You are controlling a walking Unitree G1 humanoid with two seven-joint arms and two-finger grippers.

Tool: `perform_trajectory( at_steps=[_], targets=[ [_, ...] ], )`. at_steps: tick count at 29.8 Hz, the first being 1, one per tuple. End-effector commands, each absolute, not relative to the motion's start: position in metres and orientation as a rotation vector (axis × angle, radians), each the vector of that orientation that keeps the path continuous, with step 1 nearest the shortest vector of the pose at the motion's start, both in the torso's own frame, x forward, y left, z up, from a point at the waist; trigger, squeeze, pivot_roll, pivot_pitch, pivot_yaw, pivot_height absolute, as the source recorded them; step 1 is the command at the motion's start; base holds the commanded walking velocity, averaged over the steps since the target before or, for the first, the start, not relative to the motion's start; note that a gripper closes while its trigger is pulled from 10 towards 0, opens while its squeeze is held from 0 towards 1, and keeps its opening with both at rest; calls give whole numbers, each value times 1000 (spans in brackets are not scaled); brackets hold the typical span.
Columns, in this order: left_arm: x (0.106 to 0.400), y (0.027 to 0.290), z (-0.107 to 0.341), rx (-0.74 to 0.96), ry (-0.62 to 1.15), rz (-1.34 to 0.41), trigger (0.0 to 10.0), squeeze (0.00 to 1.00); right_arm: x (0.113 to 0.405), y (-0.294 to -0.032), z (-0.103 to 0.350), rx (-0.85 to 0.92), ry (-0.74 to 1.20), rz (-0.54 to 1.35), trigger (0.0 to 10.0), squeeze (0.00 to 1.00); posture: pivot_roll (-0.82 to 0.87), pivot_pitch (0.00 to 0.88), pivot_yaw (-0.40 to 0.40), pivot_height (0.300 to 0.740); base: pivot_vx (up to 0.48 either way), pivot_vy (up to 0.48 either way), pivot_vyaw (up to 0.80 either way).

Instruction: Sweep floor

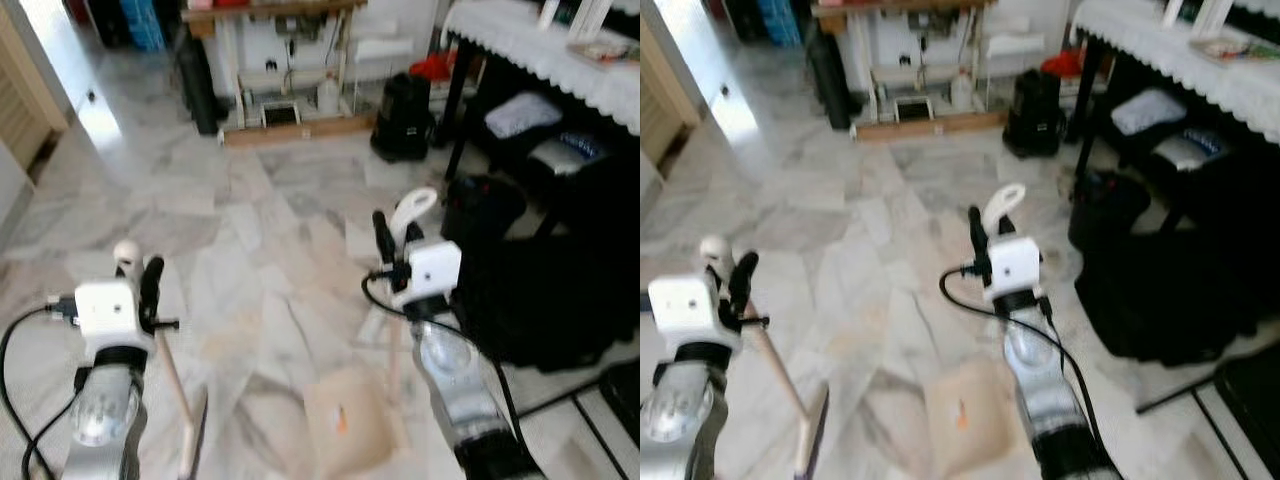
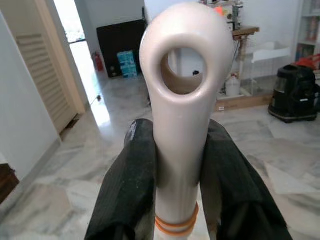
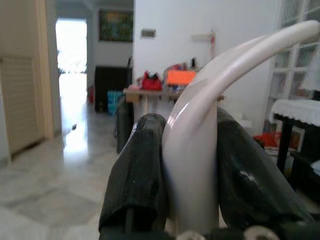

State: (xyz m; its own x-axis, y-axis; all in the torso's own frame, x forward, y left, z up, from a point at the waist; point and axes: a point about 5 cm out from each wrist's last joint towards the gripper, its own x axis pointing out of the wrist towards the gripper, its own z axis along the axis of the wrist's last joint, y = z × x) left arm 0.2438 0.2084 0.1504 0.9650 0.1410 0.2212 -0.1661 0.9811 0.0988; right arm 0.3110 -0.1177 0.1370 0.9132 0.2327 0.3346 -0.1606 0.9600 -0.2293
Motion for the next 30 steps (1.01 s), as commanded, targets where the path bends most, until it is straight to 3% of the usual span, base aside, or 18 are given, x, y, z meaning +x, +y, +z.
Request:
perform_trajectory(
  at_steps=[1, 30],
  targets=[
    [241, 216, 162, 141, -271, 181, 10000, 0, 313, -107, 153, -219, -438, 244, 10000, 0, 16, 48, 53, 740, 394, 0, 0],
    [242, 215, 162, 136, -272, 181, 10000, 0, 314, -107, 154, -174, -432, 244, 10000, 0, 15, 61, 53, 740, 395, 0, 0]
  ],
)
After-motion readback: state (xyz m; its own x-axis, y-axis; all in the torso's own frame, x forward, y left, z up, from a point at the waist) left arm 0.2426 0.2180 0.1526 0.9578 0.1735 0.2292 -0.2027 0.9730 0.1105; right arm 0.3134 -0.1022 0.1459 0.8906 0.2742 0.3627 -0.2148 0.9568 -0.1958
